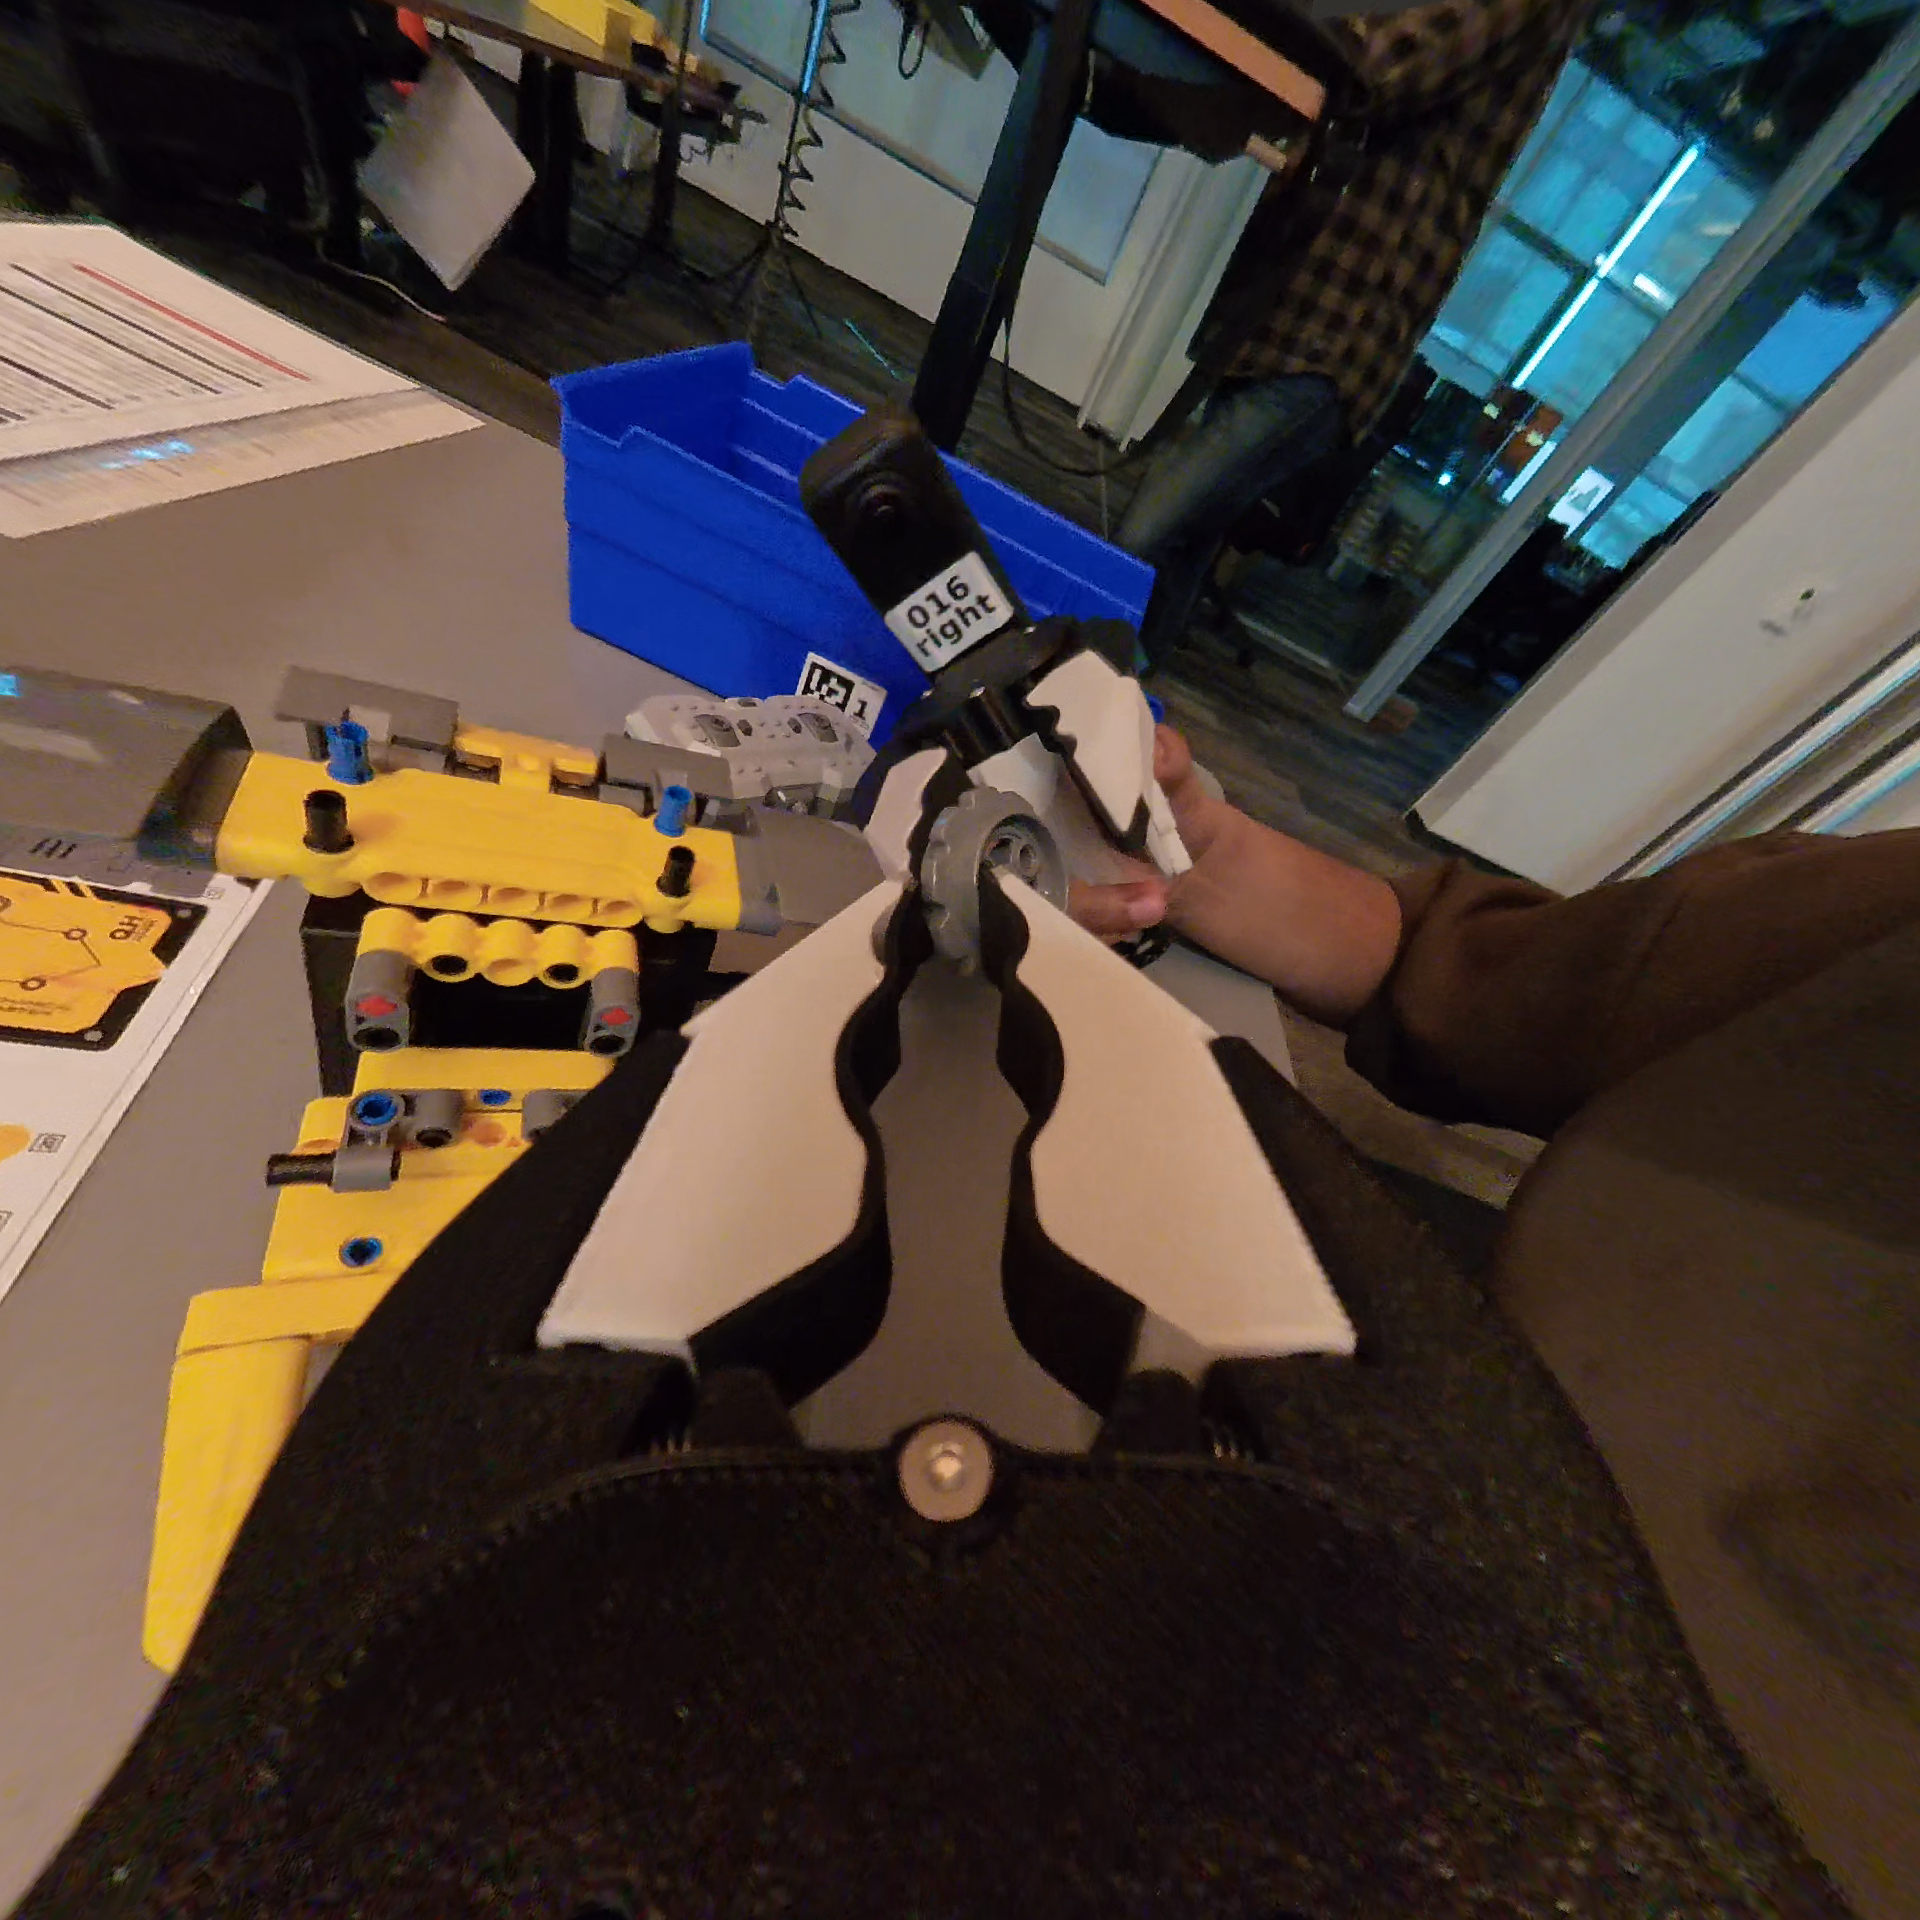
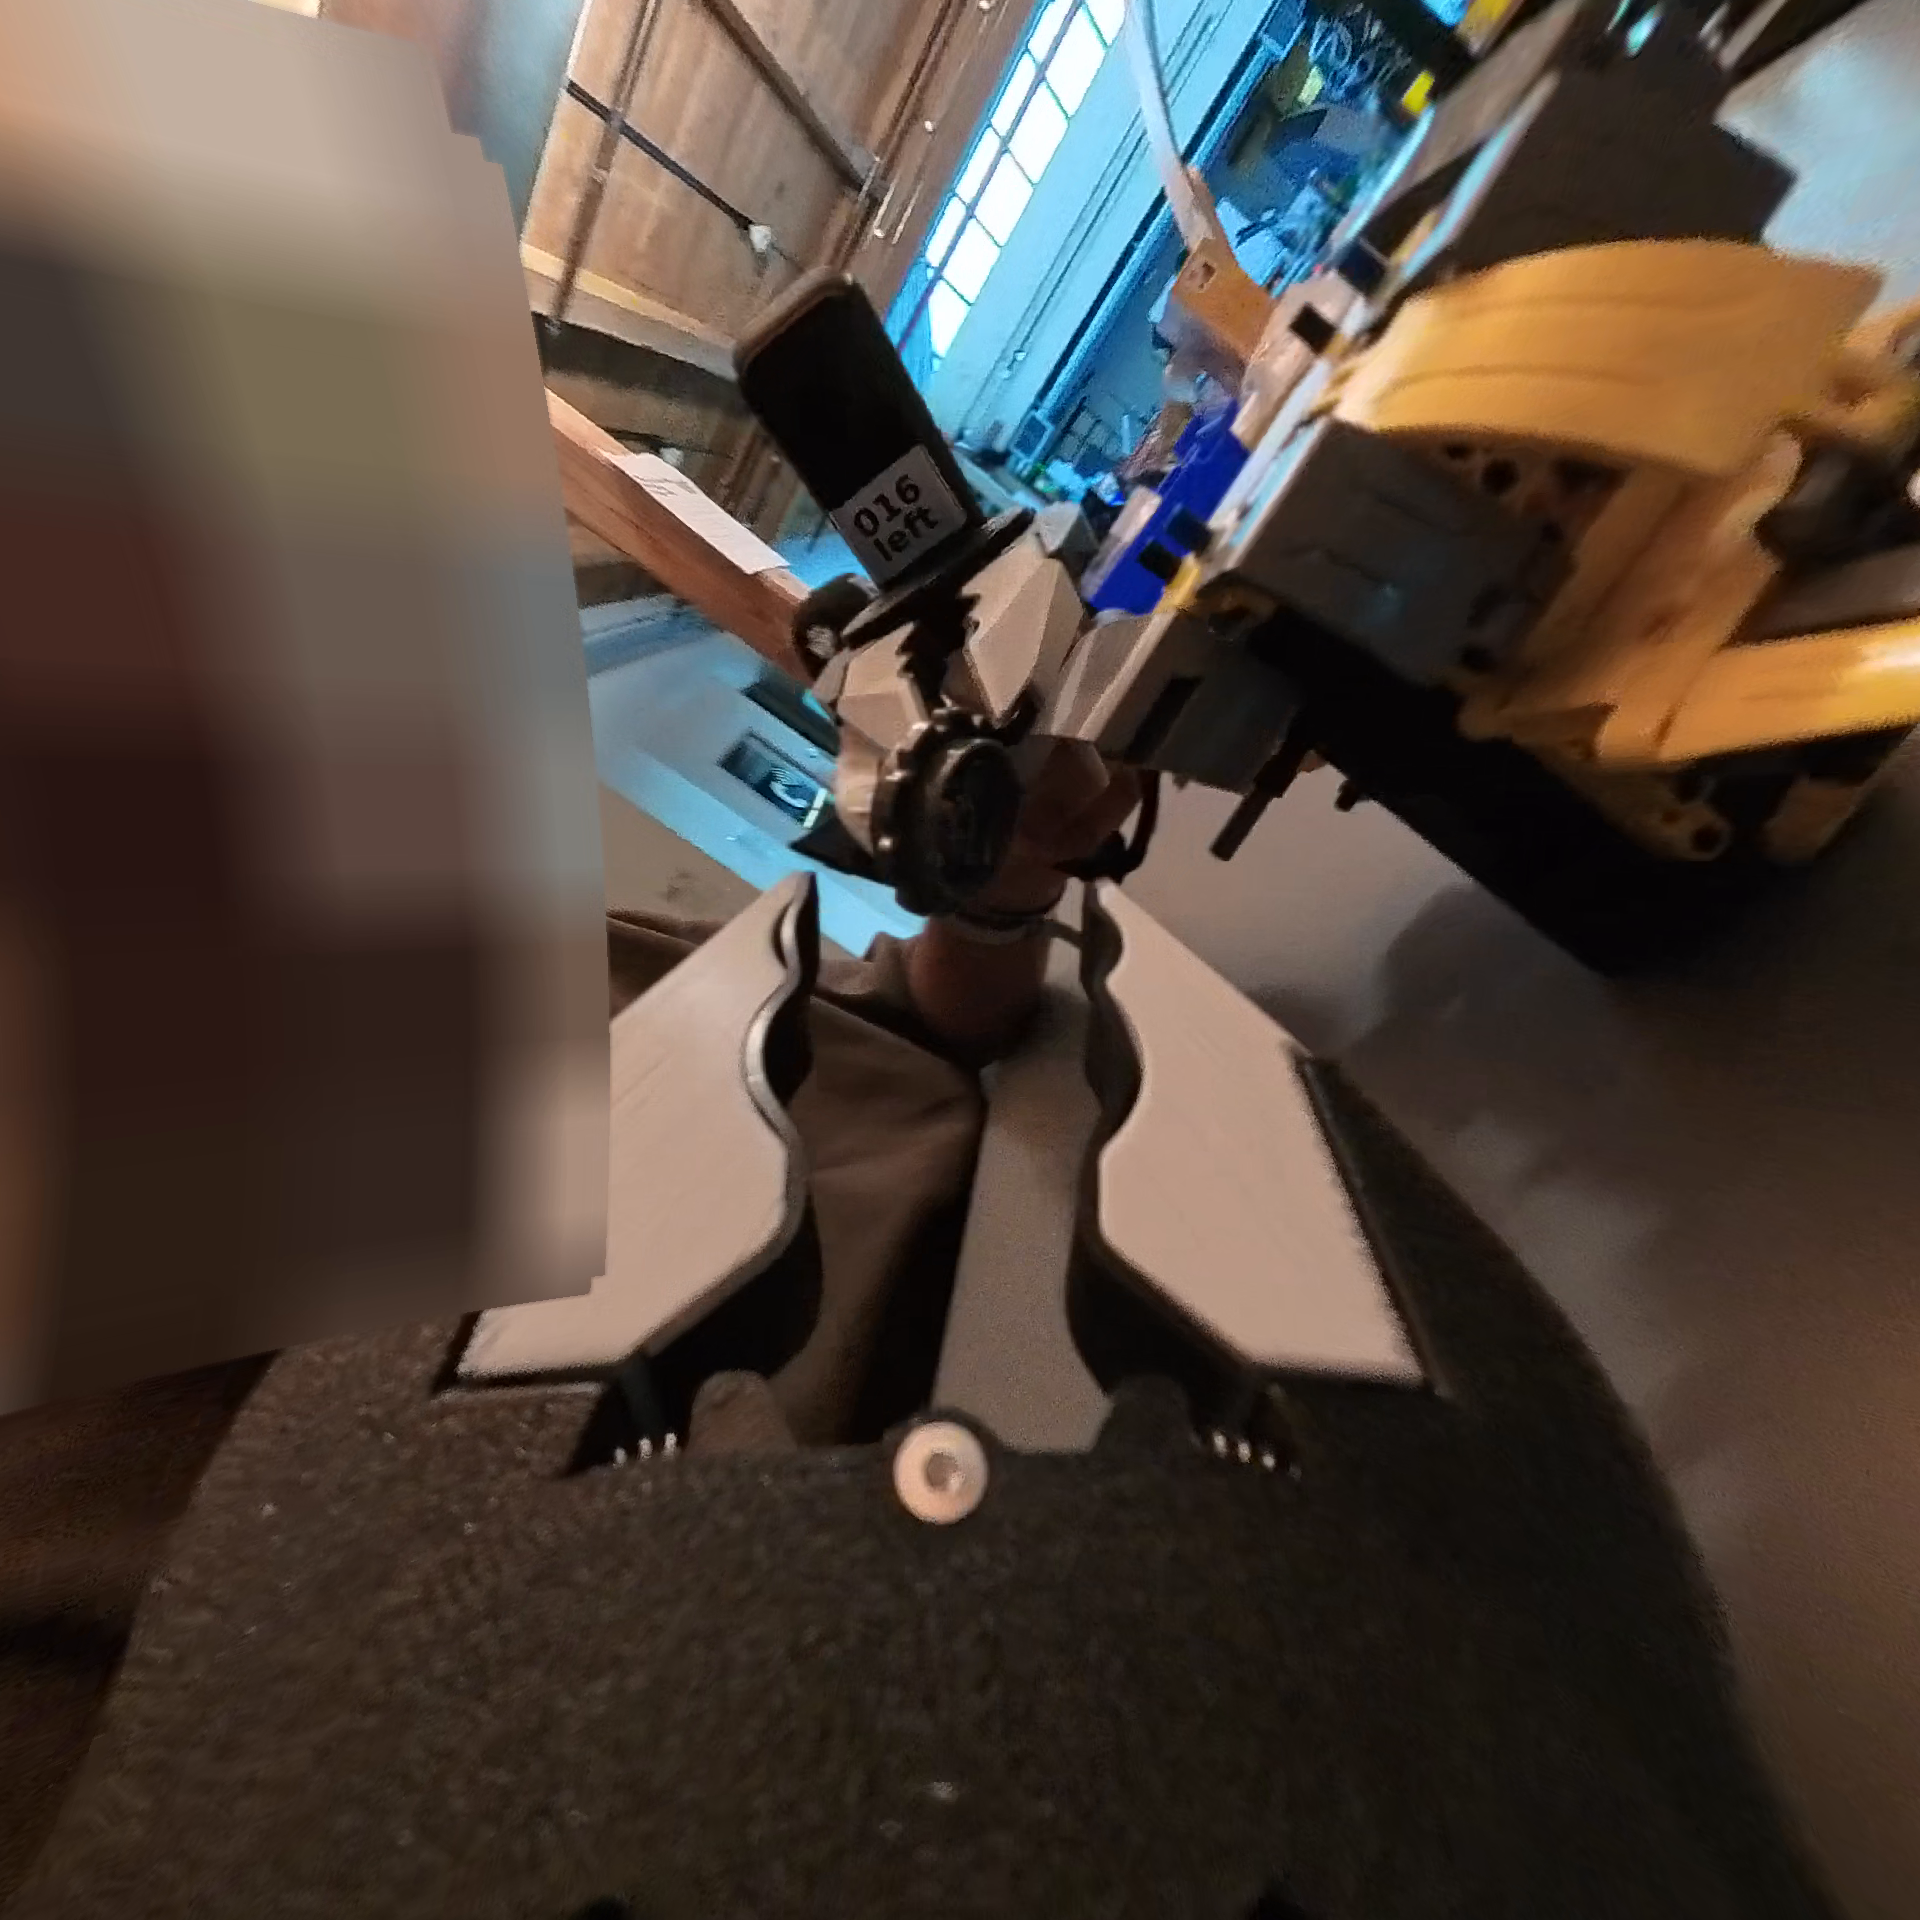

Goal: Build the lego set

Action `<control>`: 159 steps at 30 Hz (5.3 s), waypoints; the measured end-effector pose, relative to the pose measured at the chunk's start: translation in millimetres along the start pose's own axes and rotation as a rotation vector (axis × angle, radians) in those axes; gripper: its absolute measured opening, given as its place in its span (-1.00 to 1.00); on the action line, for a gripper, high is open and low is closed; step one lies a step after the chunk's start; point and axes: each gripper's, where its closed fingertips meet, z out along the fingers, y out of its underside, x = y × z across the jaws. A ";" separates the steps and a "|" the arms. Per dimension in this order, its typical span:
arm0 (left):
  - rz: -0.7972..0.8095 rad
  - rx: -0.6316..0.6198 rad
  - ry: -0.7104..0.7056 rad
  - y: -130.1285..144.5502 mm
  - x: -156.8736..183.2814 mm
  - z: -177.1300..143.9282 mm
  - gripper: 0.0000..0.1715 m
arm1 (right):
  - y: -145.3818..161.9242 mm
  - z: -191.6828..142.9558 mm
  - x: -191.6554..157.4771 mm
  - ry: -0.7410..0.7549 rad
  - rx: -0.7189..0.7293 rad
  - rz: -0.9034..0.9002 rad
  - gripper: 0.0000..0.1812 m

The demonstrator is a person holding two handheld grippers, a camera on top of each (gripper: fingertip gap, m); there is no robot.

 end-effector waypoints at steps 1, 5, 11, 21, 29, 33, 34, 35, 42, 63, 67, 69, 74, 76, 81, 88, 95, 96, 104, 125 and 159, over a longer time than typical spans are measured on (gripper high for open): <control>-0.006 0.001 0.001 -0.3 -0.3 -0.3 -0.94 | 0.4 0.4 -1.1 0.012 -0.005 -0.030 -0.54; 0.010 -0.008 -0.004 1.8 1.6 2.3 -0.94 | 0.3 2.6 -2.3 0.052 -0.007 -0.113 -0.70; 0.158 -0.025 -0.065 2.6 7.3 5.4 -0.94 | -1.0 -1.0 -7.9 0.101 -0.017 -0.262 -0.85; 0.434 0.008 0.036 6.0 41.6 6.6 -0.50 | 10.1 3.7 -35.0 0.481 -0.170 -1.542 -0.86; 0.503 -0.032 0.023 13.5 40.8 9.0 -0.48 | 14.8 7.3 -22.6 0.731 -0.341 -2.010 -0.85; 0.496 -0.029 0.037 12.8 41.3 6.8 -0.53 | 18.6 13.2 -18.5 0.809 -0.408 -2.179 -0.85; 0.490 -0.023 0.045 12.0 42.1 6.1 -0.57 | 18.9 14.4 -18.4 0.816 -0.408 -2.207 -0.85; 0.486 -0.020 0.054 11.7 42.9 5.3 -0.61 | 19.0 15.2 -18.2 0.818 -0.406 -2.228 -0.85; 0.447 -0.012 0.091 8.7 46.9 2.3 -0.68 | 19.7 16.8 -25.1 0.751 -0.331 -2.166 -0.85; 0.323 -0.014 0.223 13.8 58.5 7.3 -0.62 | 8.7 -3.5 -48.4 0.096 -0.066 -0.758 -0.85; 0.295 -0.004 0.224 13.7 58.2 10.5 -0.73 | 10.4 -0.3 -53.5 0.006 -0.054 -0.632 -0.85; 0.291 0.007 0.224 12.7 58.6 10.9 -0.81 | 11.1 -0.1 -49.9 -0.010 -0.061 -0.580 -0.85; 0.228 0.030 0.218 8.1 53.9 10.6 -0.86 | 9.0 -0.6 -44.2 -0.042 -0.049 -0.483 -0.85; 0.215 0.036 0.180 6.4 46.5 10.7 -0.87 | 3.7 -1.7 -37.1 0.010 -0.024 -0.507 -0.84; 0.136 0.072 0.056 -5.3 21.1 3.1 -0.89 | -21.1 -14.7 -10.6 0.376 0.046 -0.812 -0.58; 0.043 0.134 -0.008 -12.5 8.2 0.3 -0.89 | -51.7 -40.5 14.5 1.062 0.016 -1.425 -0.52; 0.316 0.168 -0.251 -22.7 -0.9 -9.2 -0.89 | -36.5 -12.6 -6.4 0.553 0.249 -0.825 -0.49; 0.347 0.165 -0.281 -23.2 -1.9 -9.4 -0.89 | -39.5 -14.3 -11.1 0.510 0.295 -0.768 -0.46; 0.610 0.021 -0.518 -12.7 -7.2 5.3 -0.90 | -30.3 -2.4 -7.4 0.491 0.314 -0.605 -0.41; 0.561 0.153 -0.394 -31.3 17.3 -5.5 -0.42 | -32.8 -15.9 -12.7 0.423 0.297 -0.631 -0.57; 0.219 0.066 -0.345 -21.8 -64.6 -60.1 -0.09 | 19.8 16.8 1.6 0.724 0.077 -0.834 -0.57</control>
